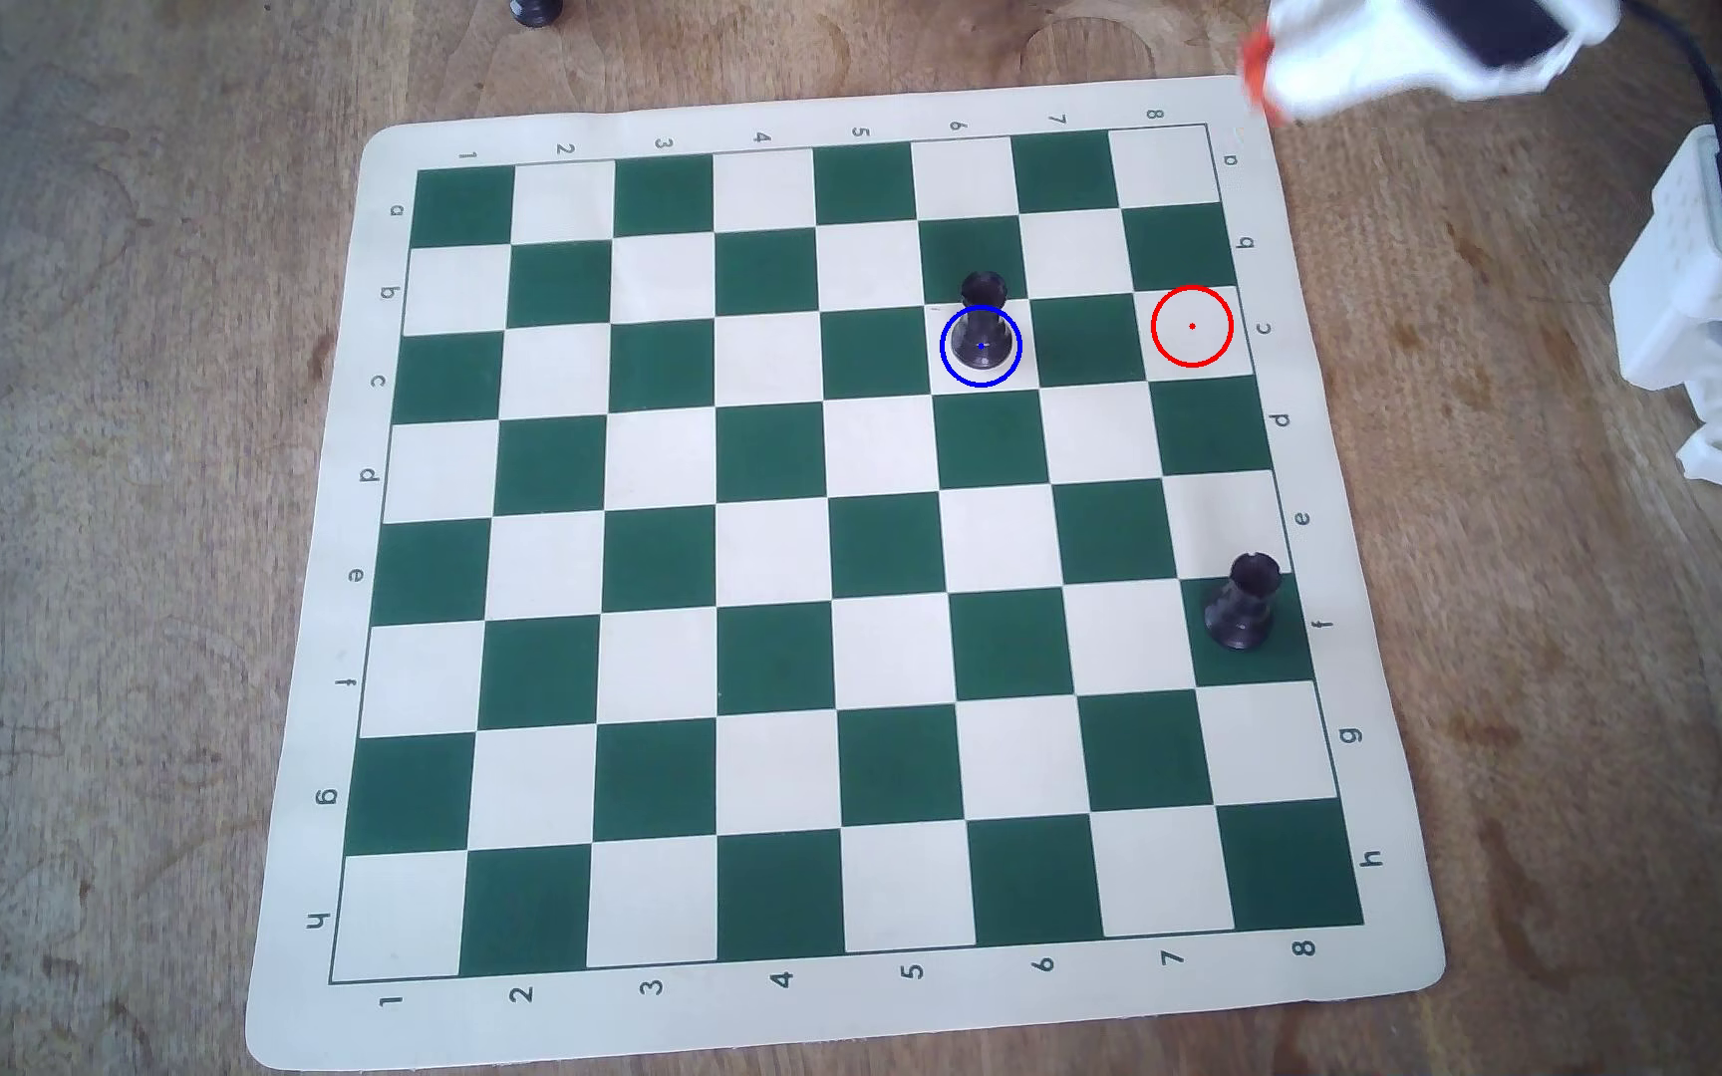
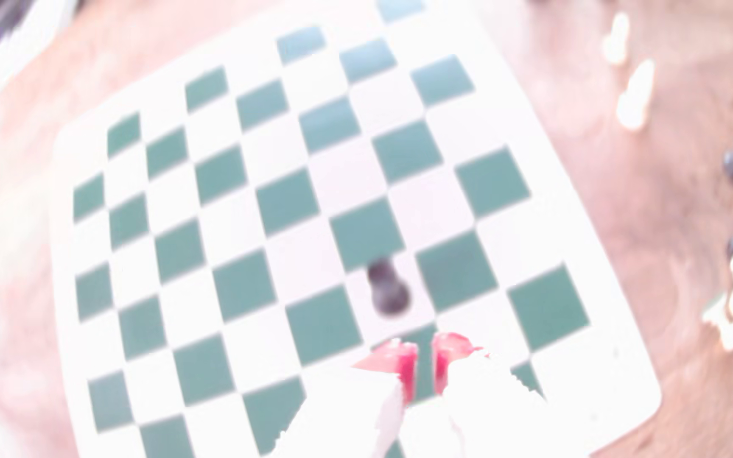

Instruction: Move the chess piece from red to blue

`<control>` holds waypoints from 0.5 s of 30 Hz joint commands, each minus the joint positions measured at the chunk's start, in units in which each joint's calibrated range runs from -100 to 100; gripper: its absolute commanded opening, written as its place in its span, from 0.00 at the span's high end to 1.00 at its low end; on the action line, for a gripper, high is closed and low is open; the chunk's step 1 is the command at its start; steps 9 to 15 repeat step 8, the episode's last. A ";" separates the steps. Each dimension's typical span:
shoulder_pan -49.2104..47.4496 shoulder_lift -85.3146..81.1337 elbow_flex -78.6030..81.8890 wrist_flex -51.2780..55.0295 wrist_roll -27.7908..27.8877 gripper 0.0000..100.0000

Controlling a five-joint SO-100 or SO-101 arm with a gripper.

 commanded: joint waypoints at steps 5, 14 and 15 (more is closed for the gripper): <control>4.52 -19.37 14.51 -35.02 0.00 1.00; 7.42 -22.76 23.30 -53.45 -0.10 1.00; 7.42 -22.76 23.30 -53.45 -0.10 1.00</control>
